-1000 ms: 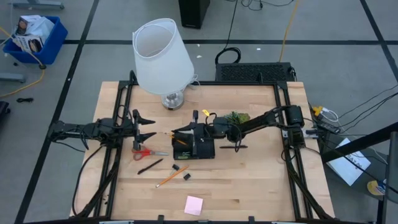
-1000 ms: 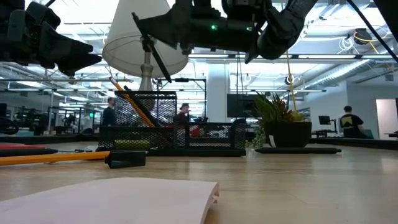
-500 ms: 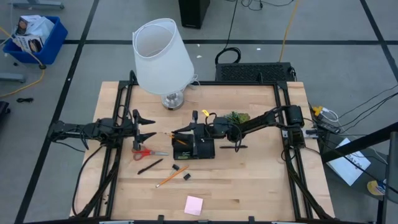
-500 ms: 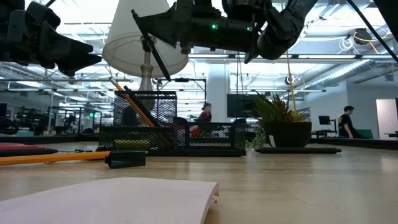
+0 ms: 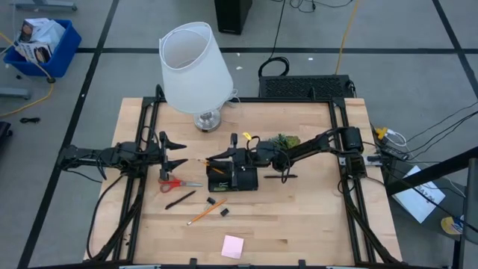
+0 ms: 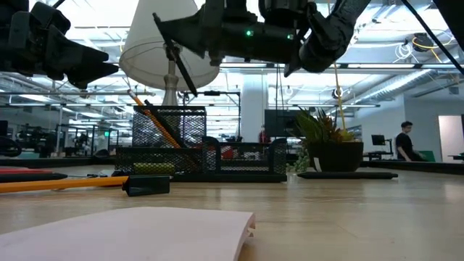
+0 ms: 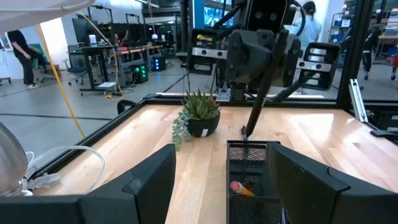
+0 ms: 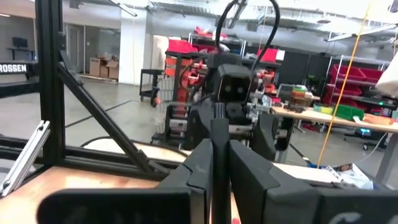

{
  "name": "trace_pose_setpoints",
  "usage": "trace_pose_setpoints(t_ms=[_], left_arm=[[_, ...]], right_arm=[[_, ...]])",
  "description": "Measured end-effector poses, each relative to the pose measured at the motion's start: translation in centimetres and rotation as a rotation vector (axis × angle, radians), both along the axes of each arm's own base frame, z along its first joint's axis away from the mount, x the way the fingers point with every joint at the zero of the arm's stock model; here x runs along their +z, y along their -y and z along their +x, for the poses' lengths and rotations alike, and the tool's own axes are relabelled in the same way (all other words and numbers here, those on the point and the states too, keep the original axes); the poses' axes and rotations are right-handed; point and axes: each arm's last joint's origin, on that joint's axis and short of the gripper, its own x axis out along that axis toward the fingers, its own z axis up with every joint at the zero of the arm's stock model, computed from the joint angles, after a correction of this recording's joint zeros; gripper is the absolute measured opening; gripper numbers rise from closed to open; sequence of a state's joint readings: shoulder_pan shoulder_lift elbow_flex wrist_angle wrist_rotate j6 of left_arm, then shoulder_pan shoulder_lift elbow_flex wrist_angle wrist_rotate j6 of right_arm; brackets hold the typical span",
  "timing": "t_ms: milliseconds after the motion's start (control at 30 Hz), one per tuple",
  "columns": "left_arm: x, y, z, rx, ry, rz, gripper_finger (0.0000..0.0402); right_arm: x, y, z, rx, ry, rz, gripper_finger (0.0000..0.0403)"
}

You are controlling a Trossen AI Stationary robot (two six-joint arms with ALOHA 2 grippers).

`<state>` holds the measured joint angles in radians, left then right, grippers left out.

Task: Pick and place office supplies into organizer
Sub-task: Put the bottom right black pen into the black desk organizer, then put the right black pen into the black desk organizer

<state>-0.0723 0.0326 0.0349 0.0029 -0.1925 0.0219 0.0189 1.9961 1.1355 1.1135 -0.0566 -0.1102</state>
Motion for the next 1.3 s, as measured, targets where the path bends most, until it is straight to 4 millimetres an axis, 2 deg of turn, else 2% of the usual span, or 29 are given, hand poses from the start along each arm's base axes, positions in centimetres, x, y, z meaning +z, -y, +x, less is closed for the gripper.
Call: trace_pose_setpoints(t_ms=[233,567,967,1167,1300], left_arm=[[0.0,0.0,0.0,0.0,0.0,0.0,0.0255],[0.0,0.0,0.0,0.0,0.001,0.0,0.0255],[0.0,0.0,0.0,0.0,0.001,0.0,0.0255],[0.0,0.0,0.0,0.0,0.001,0.0,0.0255],[0.0,0.0,0.0,0.0,0.001,0.0,0.0255]], right_arm=[[-0.7,0.0,0.1,0.002,-0.005,0.012,0.004],[-0.3,-0.1,0.1,0.03,0.017,0.015,0.0042],[-0.4,-0.1,0.1,0.032,0.009,0.025,0.0105],[-0.5,-0.1,0.1,0.032,0.0,0.024,0.0113],[-1.1,-0.1,0.1,0.045,-0.095,0.011,0.0108]])
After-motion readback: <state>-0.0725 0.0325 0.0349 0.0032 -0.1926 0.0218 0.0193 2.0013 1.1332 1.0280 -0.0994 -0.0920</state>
